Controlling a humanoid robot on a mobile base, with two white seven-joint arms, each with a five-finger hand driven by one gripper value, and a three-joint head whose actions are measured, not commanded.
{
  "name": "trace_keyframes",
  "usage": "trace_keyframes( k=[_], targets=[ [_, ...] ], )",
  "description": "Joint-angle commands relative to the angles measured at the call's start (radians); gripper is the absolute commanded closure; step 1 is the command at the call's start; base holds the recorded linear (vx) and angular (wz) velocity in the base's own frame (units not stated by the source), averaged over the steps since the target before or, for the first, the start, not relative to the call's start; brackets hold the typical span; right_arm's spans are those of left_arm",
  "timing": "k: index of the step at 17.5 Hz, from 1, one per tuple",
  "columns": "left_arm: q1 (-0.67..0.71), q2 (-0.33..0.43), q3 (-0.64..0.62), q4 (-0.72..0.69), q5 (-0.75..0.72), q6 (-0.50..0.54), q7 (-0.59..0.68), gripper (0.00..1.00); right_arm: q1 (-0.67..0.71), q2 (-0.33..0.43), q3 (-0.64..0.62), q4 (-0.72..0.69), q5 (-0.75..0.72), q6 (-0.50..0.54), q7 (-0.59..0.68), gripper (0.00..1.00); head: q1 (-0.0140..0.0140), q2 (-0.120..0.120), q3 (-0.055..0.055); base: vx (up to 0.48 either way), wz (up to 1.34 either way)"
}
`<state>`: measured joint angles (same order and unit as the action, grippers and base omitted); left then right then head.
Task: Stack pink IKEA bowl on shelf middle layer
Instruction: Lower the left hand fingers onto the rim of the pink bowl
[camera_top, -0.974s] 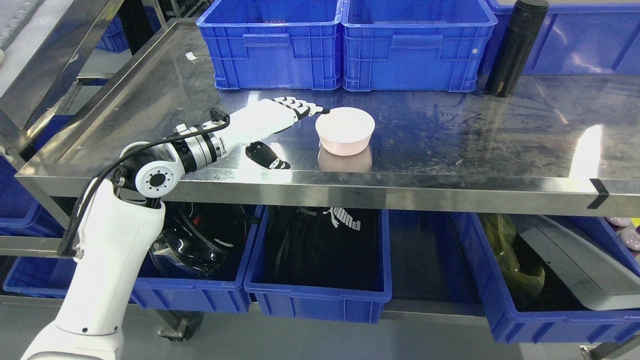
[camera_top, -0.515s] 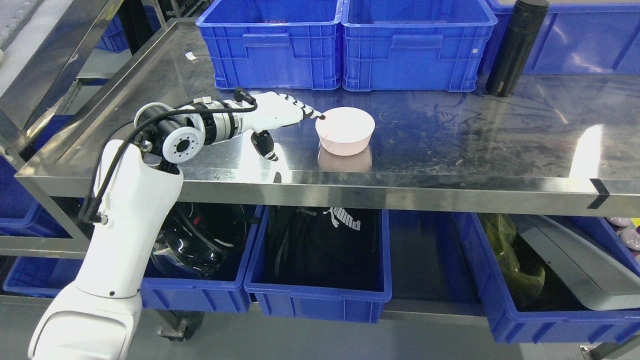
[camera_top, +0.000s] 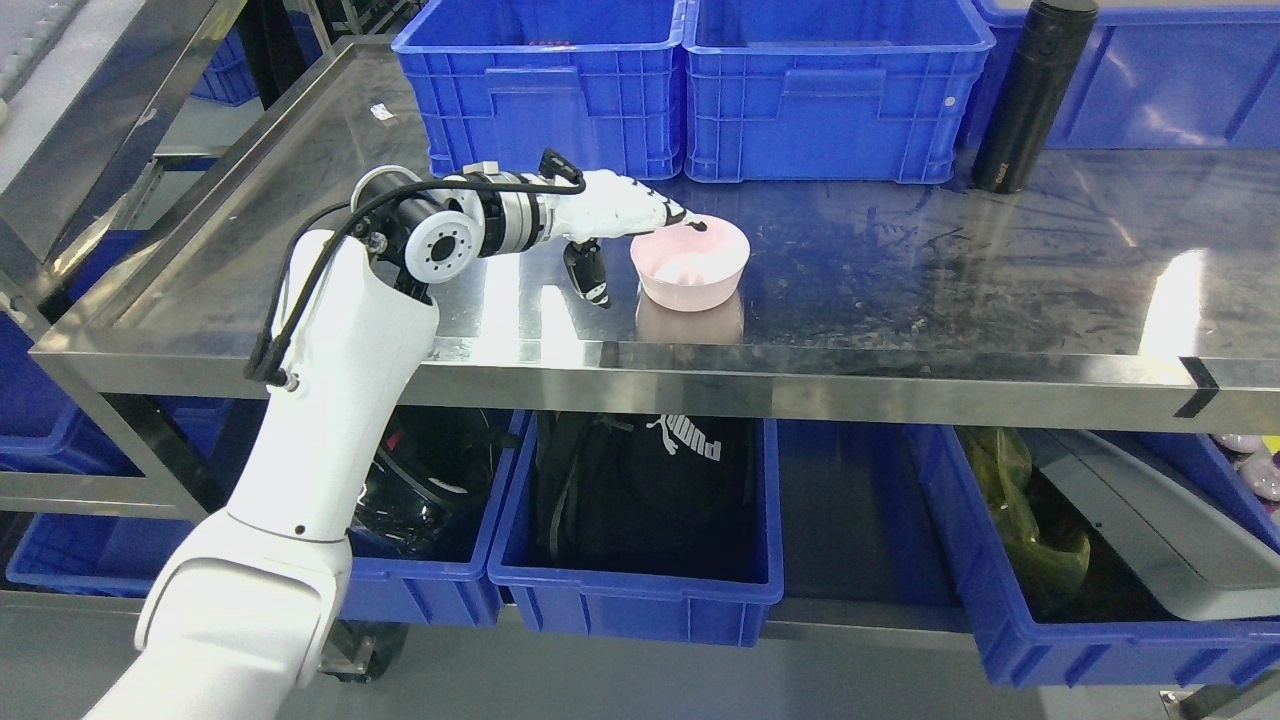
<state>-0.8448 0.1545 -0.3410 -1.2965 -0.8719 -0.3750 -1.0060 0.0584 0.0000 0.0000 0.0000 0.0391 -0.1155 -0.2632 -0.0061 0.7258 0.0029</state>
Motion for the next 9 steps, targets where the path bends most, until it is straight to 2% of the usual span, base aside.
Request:
trace_keyframes(
  k=[1, 4, 9],
  targets=[
    [-0.045, -0.122, -0.032, 0.244, -0.013, -0.018, 0.006, 0.07, 0.000, -0.017, 0.005, -0.017, 0.001, 0.000, 0.001, 0.00, 0.0000, 0.000, 0.000, 0.000, 0.00],
    [-0.063, -0.113, -0.039, 0.253, -0.024, -0.012, 0.004, 0.14, 0.000, -0.017, 0.005, -0.017, 0.001, 0.000, 0.001, 0.00, 0.0000, 0.000, 0.000, 0.000, 0.00],
    [-0.069, -0.113, -0.039, 0.272, -0.059, -0.007, 0.004, 0.16, 0.000, -0.017, 0.003, -0.017, 0.001, 0.000, 0.001, 0.00, 0.0000, 0.000, 0.000, 0.000, 0.00]
  ],
)
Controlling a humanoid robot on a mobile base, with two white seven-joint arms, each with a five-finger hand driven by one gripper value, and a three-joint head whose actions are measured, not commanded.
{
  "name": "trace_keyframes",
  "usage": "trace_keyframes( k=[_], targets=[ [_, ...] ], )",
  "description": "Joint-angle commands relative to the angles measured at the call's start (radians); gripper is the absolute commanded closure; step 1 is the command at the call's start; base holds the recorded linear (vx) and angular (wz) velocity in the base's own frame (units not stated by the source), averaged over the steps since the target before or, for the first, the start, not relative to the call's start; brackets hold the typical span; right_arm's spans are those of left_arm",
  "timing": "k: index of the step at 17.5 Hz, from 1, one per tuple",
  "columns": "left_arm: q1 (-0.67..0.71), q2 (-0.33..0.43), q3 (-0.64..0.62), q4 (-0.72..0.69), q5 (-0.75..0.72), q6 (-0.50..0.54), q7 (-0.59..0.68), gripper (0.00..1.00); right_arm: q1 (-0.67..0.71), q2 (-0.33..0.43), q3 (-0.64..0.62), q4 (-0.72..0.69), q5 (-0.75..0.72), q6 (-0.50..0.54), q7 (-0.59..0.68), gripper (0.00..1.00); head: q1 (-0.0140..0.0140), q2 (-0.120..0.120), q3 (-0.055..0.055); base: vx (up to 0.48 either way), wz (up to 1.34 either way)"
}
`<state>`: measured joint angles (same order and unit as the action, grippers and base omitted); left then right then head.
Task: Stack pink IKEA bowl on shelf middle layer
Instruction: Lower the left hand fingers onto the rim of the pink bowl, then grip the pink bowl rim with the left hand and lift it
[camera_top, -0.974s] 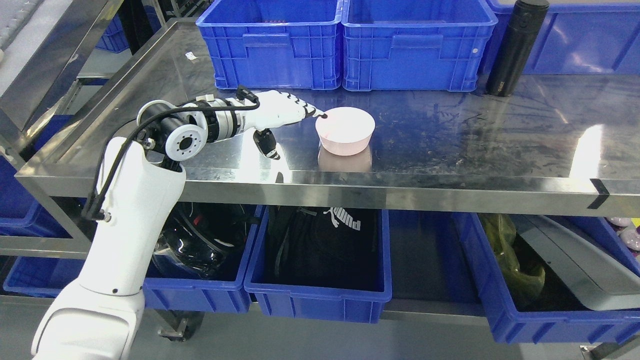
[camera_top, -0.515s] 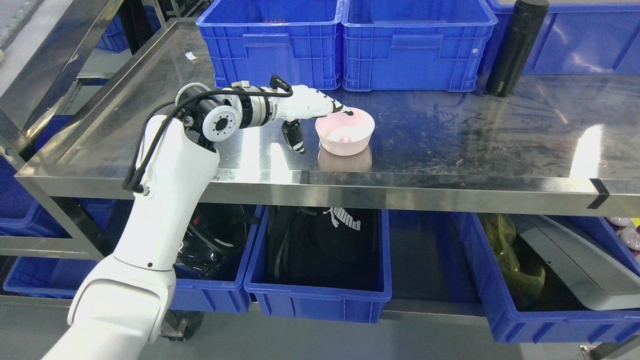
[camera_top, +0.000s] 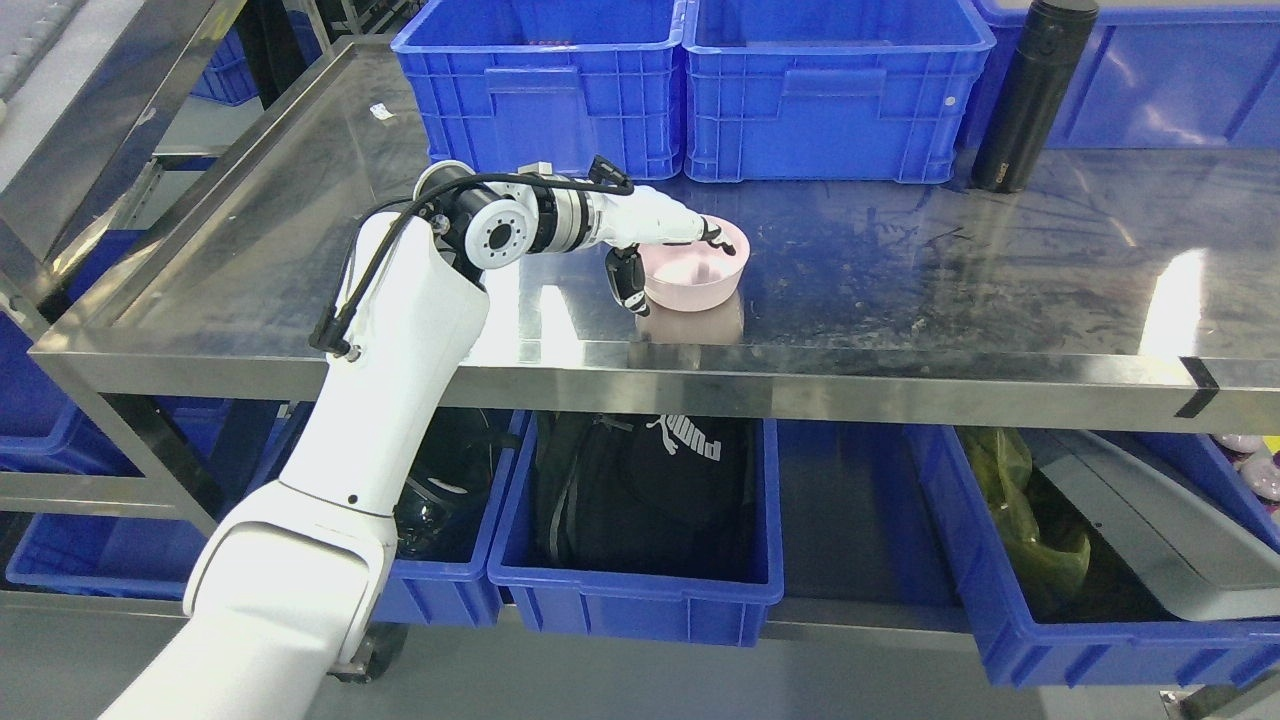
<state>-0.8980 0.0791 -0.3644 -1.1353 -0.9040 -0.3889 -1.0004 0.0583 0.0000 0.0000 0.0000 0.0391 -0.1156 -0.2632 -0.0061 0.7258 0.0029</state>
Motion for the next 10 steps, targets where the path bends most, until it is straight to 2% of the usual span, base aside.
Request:
trace_keyframes(
  k=[1, 4, 6, 8, 10],
  targets=[
    [-0.016, -0.038, -0.016, 0.121, -0.027, 0.007, -0.001, 0.19, 0.000, -0.017, 0.005, -0.017, -0.001, 0.001, 0.001, 0.00, 0.0000, 0.000, 0.000, 0.000, 0.00],
    [-0.015, -0.044, -0.016, 0.158, -0.027, -0.004, -0.001, 0.29, 0.000, -0.017, 0.005, -0.017, -0.001, 0.001, 0.001, 0.00, 0.0000, 0.000, 0.000, 0.000, 0.00],
    [-0.016, -0.048, -0.011, 0.166, -0.024, -0.008, -0.006, 0.38, 0.000, -0.017, 0.003, -0.017, 0.001, 0.001, 0.001, 0.00, 0.0000, 0.000, 0.000, 0.000, 0.00],
    [-0.016, -0.062, 0.005, 0.176, -0.013, -0.045, -0.013, 0.56, 0.000, -0.017, 0.005, -0.017, -0.001, 0.001, 0.001, 0.00, 0.0000, 0.000, 0.000, 0.000, 0.03],
    [-0.016, -0.062, 0.050, 0.180, -0.010, -0.103, -0.017, 0.80, 0.000, -0.017, 0.003, -0.017, 0.001, 0.001, 0.001, 0.00, 0.0000, 0.000, 0.000, -0.009, 0.06]
  ],
)
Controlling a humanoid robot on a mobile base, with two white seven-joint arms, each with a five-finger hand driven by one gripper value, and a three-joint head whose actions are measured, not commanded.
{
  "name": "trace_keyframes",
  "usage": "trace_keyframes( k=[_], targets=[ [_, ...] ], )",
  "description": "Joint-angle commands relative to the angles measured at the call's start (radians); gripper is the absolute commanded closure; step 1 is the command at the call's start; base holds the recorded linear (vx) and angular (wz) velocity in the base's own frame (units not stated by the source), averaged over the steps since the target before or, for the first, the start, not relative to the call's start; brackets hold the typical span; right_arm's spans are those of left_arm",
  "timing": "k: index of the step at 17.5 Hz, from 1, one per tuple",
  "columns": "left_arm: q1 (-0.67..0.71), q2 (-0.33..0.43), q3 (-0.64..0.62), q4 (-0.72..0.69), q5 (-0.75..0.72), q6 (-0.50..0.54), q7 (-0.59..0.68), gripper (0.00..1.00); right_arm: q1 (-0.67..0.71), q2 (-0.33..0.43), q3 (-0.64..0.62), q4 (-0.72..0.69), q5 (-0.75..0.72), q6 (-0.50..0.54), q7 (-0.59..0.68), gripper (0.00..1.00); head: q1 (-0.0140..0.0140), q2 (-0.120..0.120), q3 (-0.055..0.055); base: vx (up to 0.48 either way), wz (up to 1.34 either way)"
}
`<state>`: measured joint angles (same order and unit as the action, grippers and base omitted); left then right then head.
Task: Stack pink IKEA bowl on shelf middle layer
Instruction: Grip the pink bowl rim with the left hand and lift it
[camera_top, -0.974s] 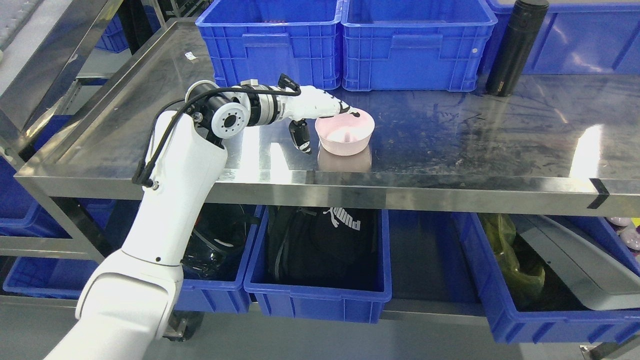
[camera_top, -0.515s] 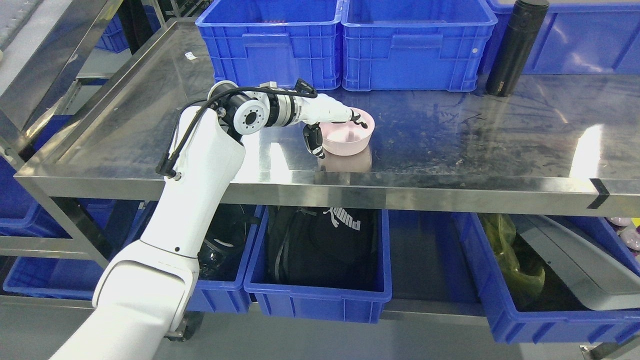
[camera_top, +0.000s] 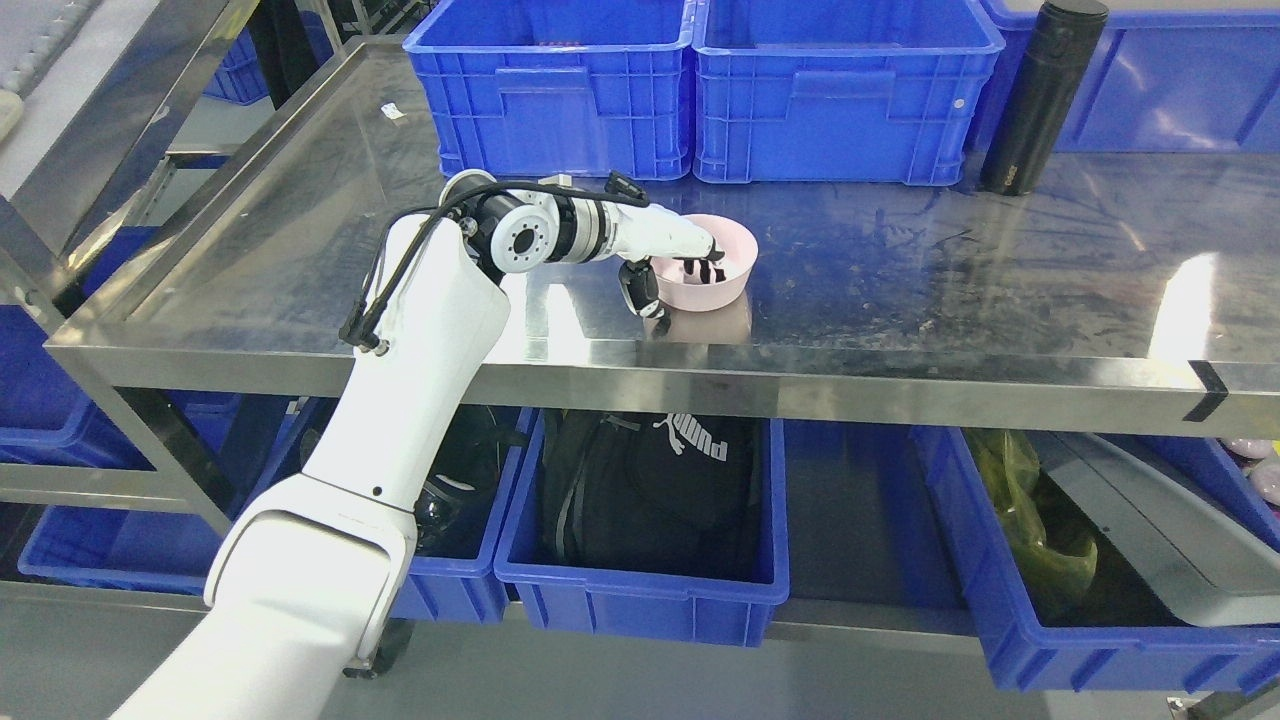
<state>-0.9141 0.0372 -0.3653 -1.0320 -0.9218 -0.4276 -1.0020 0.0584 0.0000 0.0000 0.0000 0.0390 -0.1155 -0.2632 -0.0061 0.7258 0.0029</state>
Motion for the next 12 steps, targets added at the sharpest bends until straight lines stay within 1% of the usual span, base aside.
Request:
trace_keyframes(
  k=[1, 2, 3, 6, 7, 9, 12],
  targets=[
    [0.000, -0.020, 0.077, 0.076, 0.008, -0.086, -0.021, 0.90, 0.000, -0.017, 0.003, -0.017, -0.001, 0.000, 0.001, 0.00, 0.0000, 0.000, 0.000, -0.009, 0.04],
    [-0.002, -0.020, 0.109, 0.076, 0.008, -0.105, -0.027, 0.96, 0.000, -0.017, 0.005, -0.017, -0.001, 0.000, 0.001, 0.00, 0.0000, 0.000, 0.000, -0.009, 0.04],
    [-0.011, -0.020, 0.130, 0.075, 0.008, -0.114, -0.027, 0.99, 0.000, -0.017, 0.005, -0.017, -0.001, 0.000, 0.001, 0.00, 0.0000, 0.000, 0.000, 0.000, 0.00],
    [-0.035, -0.020, 0.222, 0.052, 0.018, -0.155, -0.026, 1.00, 0.000, -0.017, 0.005, -0.017, -0.001, 0.000, 0.001, 0.00, 0.0000, 0.000, 0.000, 0.000, 0.00],
    [-0.038, -0.020, 0.280, 0.046, 0.049, -0.192, -0.026, 1.00, 0.000, -0.017, 0.003, -0.017, 0.001, 0.000, 0.001, 0.00, 0.0000, 0.000, 0.000, 0.000, 0.00],
    [-0.037, -0.020, 0.344, 0.021, 0.073, -0.246, -0.023, 1.00, 0.000, -0.017, 0.005, -0.017, -0.001, 0.000, 0.001, 0.00, 0.0000, 0.000, 0.000, 0.000, 0.00],
    [-0.032, -0.020, 0.402, -0.051, 0.078, -0.258, -0.020, 1.00, 0.000, -0.017, 0.005, -0.017, 0.001, 0.000, 0.001, 0.00, 0.0000, 0.000, 0.000, 0.000, 0.00]
  ],
)
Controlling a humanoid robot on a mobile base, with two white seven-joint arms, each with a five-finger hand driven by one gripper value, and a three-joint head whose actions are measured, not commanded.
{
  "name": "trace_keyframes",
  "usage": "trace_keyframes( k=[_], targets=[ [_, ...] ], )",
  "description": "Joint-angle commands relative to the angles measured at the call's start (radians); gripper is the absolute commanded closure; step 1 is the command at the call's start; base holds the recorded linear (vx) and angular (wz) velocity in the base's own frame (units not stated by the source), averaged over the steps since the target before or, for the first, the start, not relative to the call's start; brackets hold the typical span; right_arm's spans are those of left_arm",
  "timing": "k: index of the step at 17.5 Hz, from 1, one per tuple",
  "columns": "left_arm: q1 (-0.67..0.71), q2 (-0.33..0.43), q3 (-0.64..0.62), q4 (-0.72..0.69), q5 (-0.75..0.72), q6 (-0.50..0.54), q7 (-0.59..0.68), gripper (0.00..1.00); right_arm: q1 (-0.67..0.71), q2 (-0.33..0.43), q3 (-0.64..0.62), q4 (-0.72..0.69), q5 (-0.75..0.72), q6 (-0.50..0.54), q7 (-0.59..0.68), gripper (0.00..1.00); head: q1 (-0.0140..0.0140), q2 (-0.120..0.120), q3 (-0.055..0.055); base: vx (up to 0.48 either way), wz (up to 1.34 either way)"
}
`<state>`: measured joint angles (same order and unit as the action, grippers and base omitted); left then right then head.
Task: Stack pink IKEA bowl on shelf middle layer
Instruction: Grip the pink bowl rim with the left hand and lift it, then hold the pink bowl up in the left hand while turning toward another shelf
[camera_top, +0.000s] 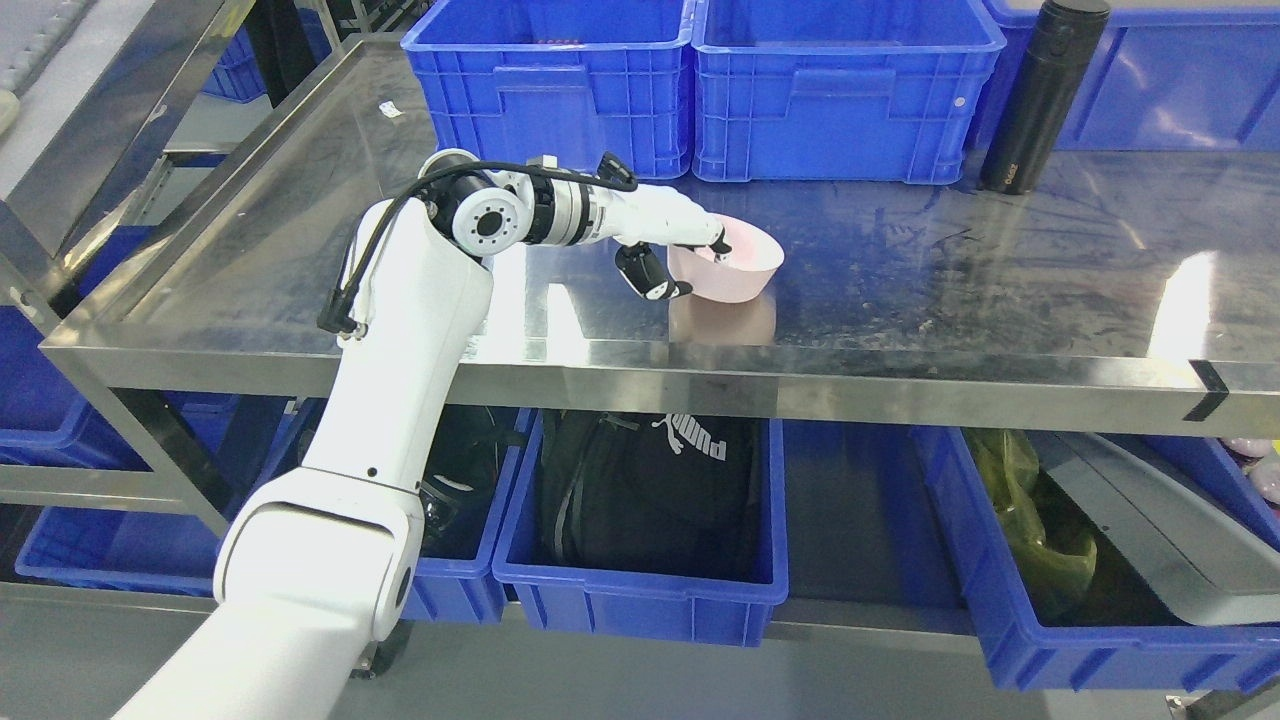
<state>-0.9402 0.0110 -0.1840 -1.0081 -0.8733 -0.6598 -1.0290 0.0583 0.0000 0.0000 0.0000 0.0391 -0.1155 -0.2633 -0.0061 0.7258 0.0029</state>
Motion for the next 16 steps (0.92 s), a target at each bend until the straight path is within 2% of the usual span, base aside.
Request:
trace_keyframes(
  k=[1, 4, 6, 11, 16],
  targets=[
    [-0.005, 0.006, 0.230, -0.084, 0.031, -0.034, 0.007, 1.00, 0.000, -0.017, 0.005, -0.017, 0.001, 0.000, 0.001, 0.00, 0.0000, 0.000, 0.000, 0.000, 0.00],
    [0.011, 0.006, 0.256, -0.122, 0.057, -0.089, 0.012, 1.00, 0.000, -0.017, 0.005, -0.017, -0.001, 0.000, 0.001, 0.00, 0.0000, 0.000, 0.000, 0.000, 0.00],
    [0.035, 0.006, 0.261, -0.180, 0.141, -0.126, 0.015, 1.00, 0.000, -0.017, 0.005, -0.017, -0.001, 0.000, 0.001, 0.00, 0.0000, 0.000, 0.000, 0.000, 0.00],
    [0.176, 0.006, 0.253, -0.415, 0.272, -0.126, 0.015, 1.00, 0.000, -0.017, 0.005, -0.017, 0.001, 0.000, 0.001, 0.00, 0.0000, 0.000, 0.000, -0.003, 0.04],
    [0.267, 0.006, 0.209, -0.481, 0.300, -0.126, 0.013, 1.00, 0.000, -0.017, 0.005, -0.017, -0.001, 0.000, 0.001, 0.00, 0.0000, 0.000, 0.000, -0.043, 0.48]
  ],
)
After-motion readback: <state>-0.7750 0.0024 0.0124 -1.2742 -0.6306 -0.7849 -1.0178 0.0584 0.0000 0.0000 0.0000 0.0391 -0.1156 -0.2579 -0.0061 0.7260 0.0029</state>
